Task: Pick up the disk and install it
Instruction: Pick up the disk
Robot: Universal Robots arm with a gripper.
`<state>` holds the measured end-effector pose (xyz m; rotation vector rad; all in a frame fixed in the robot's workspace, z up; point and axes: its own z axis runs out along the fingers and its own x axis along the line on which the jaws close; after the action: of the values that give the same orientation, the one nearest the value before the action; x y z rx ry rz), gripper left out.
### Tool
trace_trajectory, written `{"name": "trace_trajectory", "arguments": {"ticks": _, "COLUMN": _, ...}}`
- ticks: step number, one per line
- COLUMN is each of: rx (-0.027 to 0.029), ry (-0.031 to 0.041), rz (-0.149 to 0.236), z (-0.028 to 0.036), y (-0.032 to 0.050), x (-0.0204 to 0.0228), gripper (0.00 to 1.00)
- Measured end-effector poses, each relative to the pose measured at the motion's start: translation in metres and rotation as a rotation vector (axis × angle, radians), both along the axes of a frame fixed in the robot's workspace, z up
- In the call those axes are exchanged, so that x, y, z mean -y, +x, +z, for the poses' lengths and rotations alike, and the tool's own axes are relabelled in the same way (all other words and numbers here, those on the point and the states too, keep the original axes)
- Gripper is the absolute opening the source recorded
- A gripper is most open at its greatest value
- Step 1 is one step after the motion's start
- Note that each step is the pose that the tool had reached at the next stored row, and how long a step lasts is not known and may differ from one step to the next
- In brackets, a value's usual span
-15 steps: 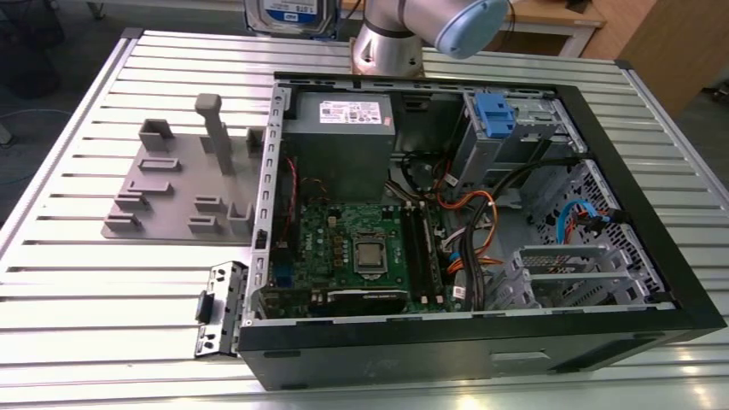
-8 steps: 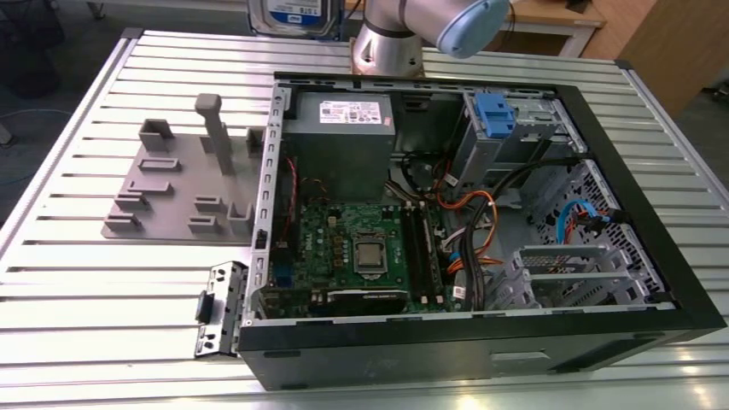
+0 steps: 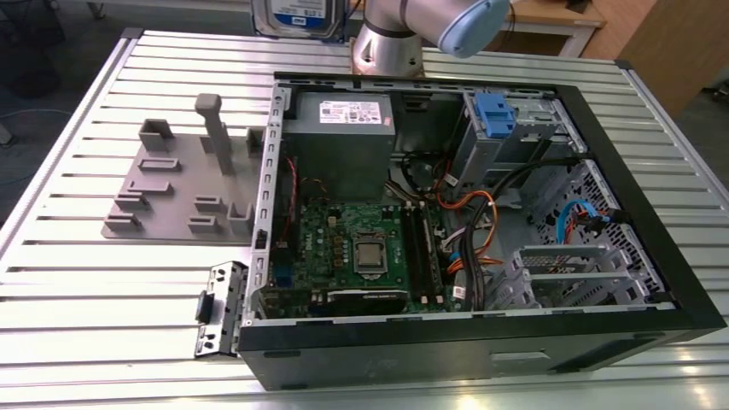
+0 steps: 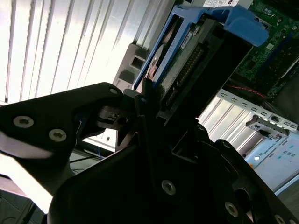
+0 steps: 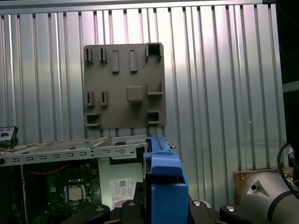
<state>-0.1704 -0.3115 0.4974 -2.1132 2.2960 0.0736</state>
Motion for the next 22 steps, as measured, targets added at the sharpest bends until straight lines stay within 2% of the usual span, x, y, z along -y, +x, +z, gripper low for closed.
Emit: {"name": "trace_trajectory", "arguments": {"ticks": 22, "rx": 0.0, "ry": 0.0, "rz": 0.0, "z": -0.0001, "y": 0.0152, "x": 0.0102, "gripper": 0.36}}
